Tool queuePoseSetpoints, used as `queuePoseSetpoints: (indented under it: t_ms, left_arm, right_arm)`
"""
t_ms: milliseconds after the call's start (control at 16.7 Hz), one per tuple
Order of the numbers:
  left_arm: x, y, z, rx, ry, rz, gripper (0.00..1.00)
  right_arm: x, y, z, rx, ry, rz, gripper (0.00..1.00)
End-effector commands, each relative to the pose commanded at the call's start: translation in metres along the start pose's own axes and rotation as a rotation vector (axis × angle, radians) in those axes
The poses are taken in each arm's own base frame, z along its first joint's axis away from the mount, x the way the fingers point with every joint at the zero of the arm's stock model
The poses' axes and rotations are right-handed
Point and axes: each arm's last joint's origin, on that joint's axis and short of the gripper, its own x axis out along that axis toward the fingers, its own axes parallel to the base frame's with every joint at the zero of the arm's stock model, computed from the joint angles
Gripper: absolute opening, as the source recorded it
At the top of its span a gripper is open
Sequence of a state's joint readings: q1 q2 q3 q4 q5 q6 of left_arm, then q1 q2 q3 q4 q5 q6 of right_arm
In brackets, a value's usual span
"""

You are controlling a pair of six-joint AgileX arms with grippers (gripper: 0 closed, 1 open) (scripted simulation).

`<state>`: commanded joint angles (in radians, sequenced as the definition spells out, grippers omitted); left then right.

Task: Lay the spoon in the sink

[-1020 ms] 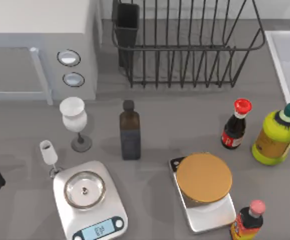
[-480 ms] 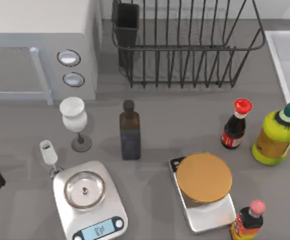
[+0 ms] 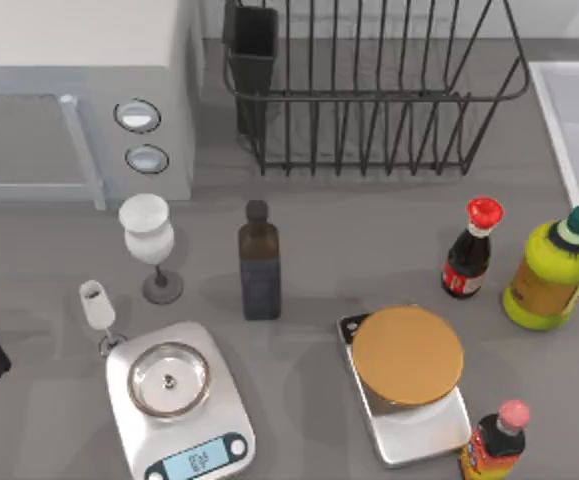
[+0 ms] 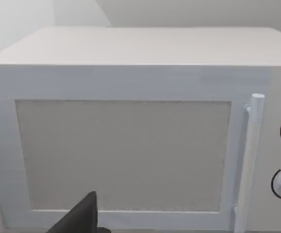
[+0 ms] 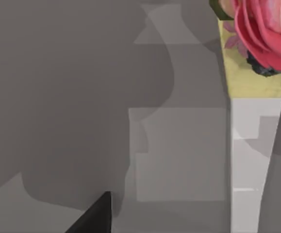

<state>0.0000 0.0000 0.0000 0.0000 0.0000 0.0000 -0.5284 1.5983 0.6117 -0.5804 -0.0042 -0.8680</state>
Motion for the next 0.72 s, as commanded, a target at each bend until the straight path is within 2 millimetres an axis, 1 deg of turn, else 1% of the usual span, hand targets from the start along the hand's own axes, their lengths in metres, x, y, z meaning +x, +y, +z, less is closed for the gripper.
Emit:
queuePoseSetpoints:
  t_ms: [420, 480, 720]
  left_arm:
    - [0.0, 0.0, 0.0, 0.0, 0.0, 0.0, 1.0]
    - [0.0, 0.0, 0.0, 0.0, 0.0, 0.0, 1.0]
    - [0.0, 0.0, 0.0, 0.0, 0.0, 0.0, 1.0]
  right_arm:
    - [0.0, 0.0, 0.0, 0.0, 0.0, 0.0, 0.02]
    - [0.0, 0.0, 0.0, 0.0, 0.0, 0.0, 0.0]
    - [0.0, 0.0, 0.0, 0.0, 0.0, 0.0, 0.0]
